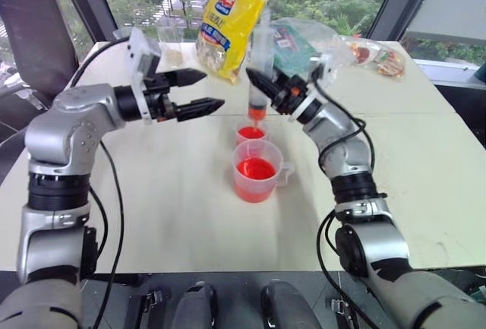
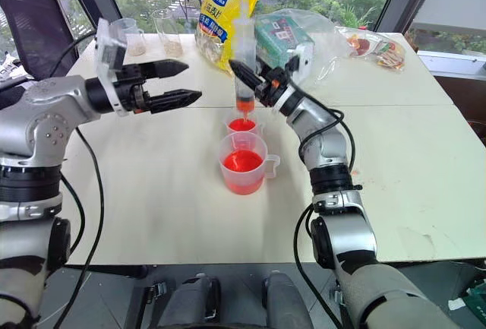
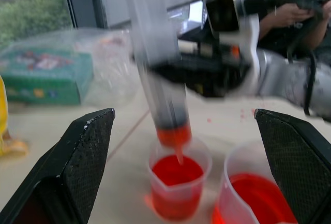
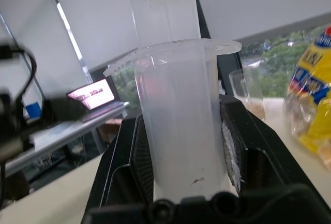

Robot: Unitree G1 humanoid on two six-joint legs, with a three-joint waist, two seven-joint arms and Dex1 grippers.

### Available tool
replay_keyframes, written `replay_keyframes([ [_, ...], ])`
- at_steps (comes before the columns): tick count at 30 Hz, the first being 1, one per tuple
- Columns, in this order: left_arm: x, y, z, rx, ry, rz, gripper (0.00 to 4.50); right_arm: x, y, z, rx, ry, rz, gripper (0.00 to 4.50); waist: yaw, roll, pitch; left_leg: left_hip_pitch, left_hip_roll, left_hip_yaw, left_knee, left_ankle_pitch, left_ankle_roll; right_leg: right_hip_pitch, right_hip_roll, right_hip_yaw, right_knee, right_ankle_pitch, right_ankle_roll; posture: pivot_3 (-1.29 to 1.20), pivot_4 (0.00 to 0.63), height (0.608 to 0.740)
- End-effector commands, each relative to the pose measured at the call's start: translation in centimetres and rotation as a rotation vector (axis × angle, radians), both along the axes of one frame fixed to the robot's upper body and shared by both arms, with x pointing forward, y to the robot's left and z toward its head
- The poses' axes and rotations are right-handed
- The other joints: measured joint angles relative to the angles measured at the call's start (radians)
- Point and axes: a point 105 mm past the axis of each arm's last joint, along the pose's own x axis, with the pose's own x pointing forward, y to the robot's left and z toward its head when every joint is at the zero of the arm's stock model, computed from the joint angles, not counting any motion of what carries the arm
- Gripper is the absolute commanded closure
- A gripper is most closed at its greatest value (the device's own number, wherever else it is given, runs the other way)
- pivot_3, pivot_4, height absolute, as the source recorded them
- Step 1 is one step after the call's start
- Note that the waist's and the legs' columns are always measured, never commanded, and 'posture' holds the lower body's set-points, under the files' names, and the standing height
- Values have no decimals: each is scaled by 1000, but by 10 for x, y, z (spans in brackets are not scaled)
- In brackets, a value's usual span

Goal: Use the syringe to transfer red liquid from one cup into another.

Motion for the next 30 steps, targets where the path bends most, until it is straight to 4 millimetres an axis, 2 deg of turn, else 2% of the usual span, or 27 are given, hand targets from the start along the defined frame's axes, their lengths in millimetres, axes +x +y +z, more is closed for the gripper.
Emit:
replay_keyframes([
  [1,1,-8,21,-53,-55,-23,38,-9,4,19,12,-86,15,3115,0,0,0,0,0,0,0,0,0,0,0,0,0,0,0,0,150,740],
  [9,5,-39,36,-77,-82,-148,38,-10,4,14,-11,-87,8,3115,-1,0,0,0,0,0,0,1,-2,0,1,0,1,0,0,0,150,740],
  [17,13,-50,40,-84,-93,-174,38,-12,6,14,-41,-101,19,3115,-1,0,0,0,0,0,0,1,-2,0,1,0,1,0,0,0,150,740],
  [26,24,-63,34,-97,-65,-206,38,-16,10,15,-60,-111,40,3115,0,0,0,0,0,0,0,1,-2,0,1,0,1,0,0,0,150,740],
  [29,25,-69,33,-102,-58,-224,839,-16,10,14,-68,-111,40,3115,0,0,0,0,0,0,0,1,-2,0,1,0,0,0,0,0,150,740],
  [30,26,-71,33,-104,-56,-227,1340,-16,10,14,-72,-111,40,3115,-1,0,0,0,0,0,0,1,-2,0,1,0,1,0,0,0,150,740],
])
